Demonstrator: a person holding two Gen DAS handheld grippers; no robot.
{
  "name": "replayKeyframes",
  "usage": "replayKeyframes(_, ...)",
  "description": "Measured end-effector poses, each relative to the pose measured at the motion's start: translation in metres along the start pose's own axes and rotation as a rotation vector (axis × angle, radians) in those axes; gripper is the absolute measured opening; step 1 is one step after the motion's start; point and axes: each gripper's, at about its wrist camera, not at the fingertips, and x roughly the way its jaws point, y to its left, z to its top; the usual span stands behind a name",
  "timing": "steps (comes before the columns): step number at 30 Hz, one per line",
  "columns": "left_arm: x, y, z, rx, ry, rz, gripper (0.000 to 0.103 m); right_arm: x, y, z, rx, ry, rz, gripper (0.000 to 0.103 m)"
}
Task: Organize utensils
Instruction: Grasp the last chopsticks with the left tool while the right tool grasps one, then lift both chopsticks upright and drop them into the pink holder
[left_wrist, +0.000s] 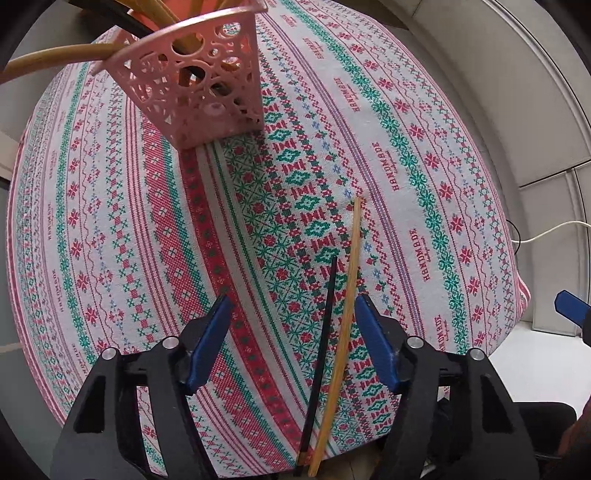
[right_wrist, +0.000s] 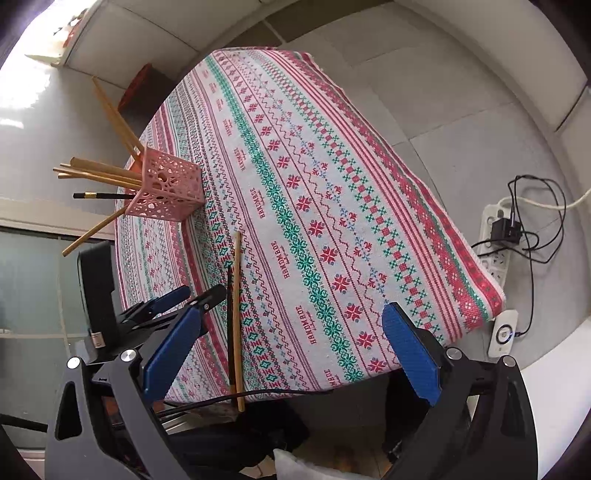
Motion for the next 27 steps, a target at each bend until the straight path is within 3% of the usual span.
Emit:
replayKeyframes(8,0.024,-0.008,-0.003,0.024,0.03,0.037,0.051,0.005,0.001,-0.002,-0.006,0.008,0.001,0.096)
replayKeyframes(17,0.026,-0.027,-0.008,0.078,0.009,0.083,0.04,0.011,0.0,-0.004,-0.003,0.015,-0.029,0.096)
replayKeyframes(20,0.021,-0.027,-0.013,0.077,-0.012,0.091,0.024,0.018,0.001,-0.004,-0.002,0.024,-0.042,0.096)
replayKeyframes(22,0.019,-0.019,-0.018,0.071,-0.021,0.082,0.006,0.025,0.003,-0.004,0.001,0.039,-0.046,0.096)
replayKeyframes(27,0.011,0.001,-0.032,0.053,-0.066,0.082,0.004,0.055,0.023,-0.006,-0.042,0.073,-0.101,0.096)
